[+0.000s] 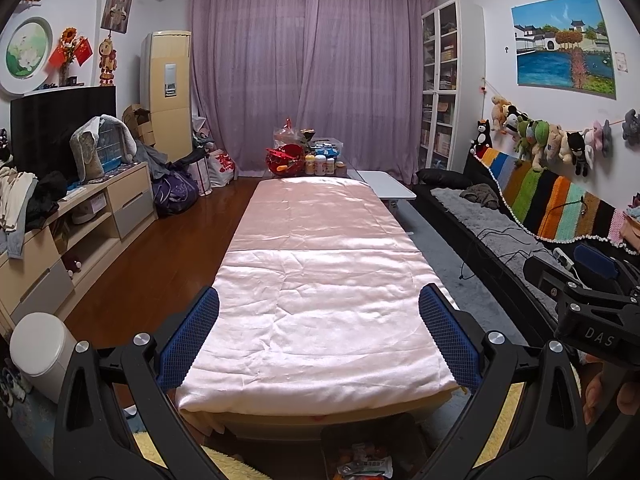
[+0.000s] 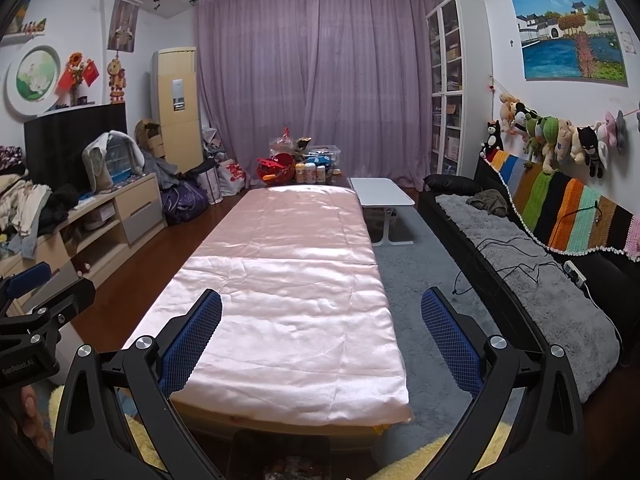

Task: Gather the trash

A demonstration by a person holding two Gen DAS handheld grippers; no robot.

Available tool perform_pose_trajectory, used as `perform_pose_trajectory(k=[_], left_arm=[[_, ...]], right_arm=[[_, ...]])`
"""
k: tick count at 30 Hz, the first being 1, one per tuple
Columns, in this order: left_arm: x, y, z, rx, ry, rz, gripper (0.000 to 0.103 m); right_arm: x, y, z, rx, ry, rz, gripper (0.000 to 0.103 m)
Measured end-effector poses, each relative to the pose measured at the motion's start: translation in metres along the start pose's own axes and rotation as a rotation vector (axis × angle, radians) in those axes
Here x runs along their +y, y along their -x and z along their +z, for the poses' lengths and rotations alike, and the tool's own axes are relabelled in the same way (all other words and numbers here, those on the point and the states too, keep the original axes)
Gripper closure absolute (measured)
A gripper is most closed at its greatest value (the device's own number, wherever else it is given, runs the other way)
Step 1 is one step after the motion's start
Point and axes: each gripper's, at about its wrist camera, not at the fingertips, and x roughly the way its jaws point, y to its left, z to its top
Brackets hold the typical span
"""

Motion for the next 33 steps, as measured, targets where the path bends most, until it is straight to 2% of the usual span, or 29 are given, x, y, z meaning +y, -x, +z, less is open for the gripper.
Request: perform_pose_trajectory(k=[22, 28, 33], left_arm=[[0.004, -0.0019, -0.0005, 0.002, 0.008, 0.002, 0.008], [0.0029, -0.0016, -0.004, -0.002, 0.001, -0.031, 0.008], [0.0005, -0.0043, -0.0038, -0.011, -0.005, 0.013, 0.008]], right_arm=[[-0.0006, -0.0023, 0.0001, 0.004, 0.0, -0.004, 0.003], [-0.0005, -0.0037, -0.0005, 0.009, 0.002, -0.002, 0.003], [-0.0051, -0.0036, -0.0037, 0.016, -0.001, -0.006, 0.003]])
